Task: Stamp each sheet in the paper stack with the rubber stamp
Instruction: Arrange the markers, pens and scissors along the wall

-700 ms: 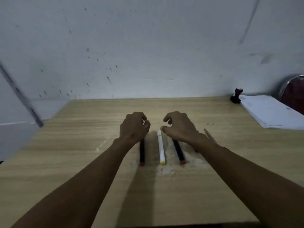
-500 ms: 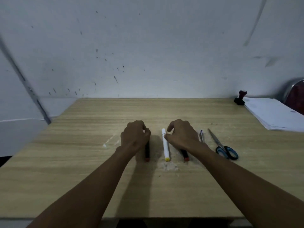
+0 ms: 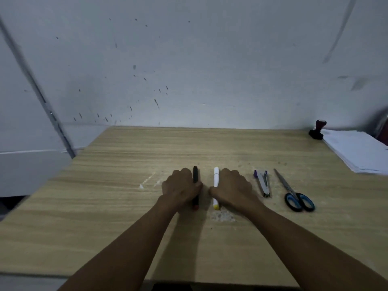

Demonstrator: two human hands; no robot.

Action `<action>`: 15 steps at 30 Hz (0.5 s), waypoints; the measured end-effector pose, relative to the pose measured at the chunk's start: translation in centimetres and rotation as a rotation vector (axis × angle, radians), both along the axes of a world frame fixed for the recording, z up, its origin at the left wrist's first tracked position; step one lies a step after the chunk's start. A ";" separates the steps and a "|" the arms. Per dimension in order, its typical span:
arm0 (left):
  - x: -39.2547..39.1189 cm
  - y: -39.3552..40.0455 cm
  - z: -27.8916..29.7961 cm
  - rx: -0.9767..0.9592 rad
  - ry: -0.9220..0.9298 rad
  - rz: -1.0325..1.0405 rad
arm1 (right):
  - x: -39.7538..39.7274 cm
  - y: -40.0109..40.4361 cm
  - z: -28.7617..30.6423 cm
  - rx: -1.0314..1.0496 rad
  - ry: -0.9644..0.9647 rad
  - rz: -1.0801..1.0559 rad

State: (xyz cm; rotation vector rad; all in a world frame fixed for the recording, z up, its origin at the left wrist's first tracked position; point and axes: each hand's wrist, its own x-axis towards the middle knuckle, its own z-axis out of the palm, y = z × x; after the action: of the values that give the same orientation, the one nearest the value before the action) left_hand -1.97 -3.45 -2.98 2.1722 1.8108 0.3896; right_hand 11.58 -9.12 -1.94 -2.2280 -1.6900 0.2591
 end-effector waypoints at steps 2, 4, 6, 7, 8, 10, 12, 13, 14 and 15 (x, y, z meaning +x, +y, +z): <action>0.0 0.1 0.0 -0.015 -0.050 0.007 | -0.2 0.3 0.0 -0.018 0.015 -0.015; -0.4 0.7 0.1 -0.053 -0.164 0.032 | -0.5 0.7 0.1 -0.031 0.027 -0.039; -1.0 1.6 0.0 -0.109 -0.294 0.064 | -0.7 1.3 0.2 -0.035 0.026 -0.068; -1.5 2.2 0.0 -0.137 -0.364 0.070 | -1.0 1.7 0.2 -0.033 0.024 -0.082; -2.1 2.7 0.0 -0.156 -0.440 0.072 | -1.3 2.2 0.2 -0.026 0.024 -0.091; -3.1 3.5 0.3 -0.183 -0.576 0.084 | -1.9 3.2 0.1 -0.007 0.032 -0.091; -4.4 4.9 0.4 -0.195 -0.677 0.106 | -2.8 4.6 -0.1 0.004 0.050 -0.068; -5.1 5.7 0.5 -0.199 -0.718 0.120 | -3.3 5.4 -0.1 0.012 0.061 -0.059; -5.8 6.5 0.5 -0.201 -0.749 0.131 | -3.8 6.3 -0.1 0.023 0.072 -0.050; -6.5 7.1 0.6 -0.198 -0.763 0.139 | -4.3 7.0 -0.1 0.036 0.085 -0.043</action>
State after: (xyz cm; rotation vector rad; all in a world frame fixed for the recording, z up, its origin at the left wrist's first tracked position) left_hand -8.42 3.68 -2.35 1.4666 1.4709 0.8817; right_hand 7.33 -2.17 -2.00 -2.1933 -1.5885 0.3057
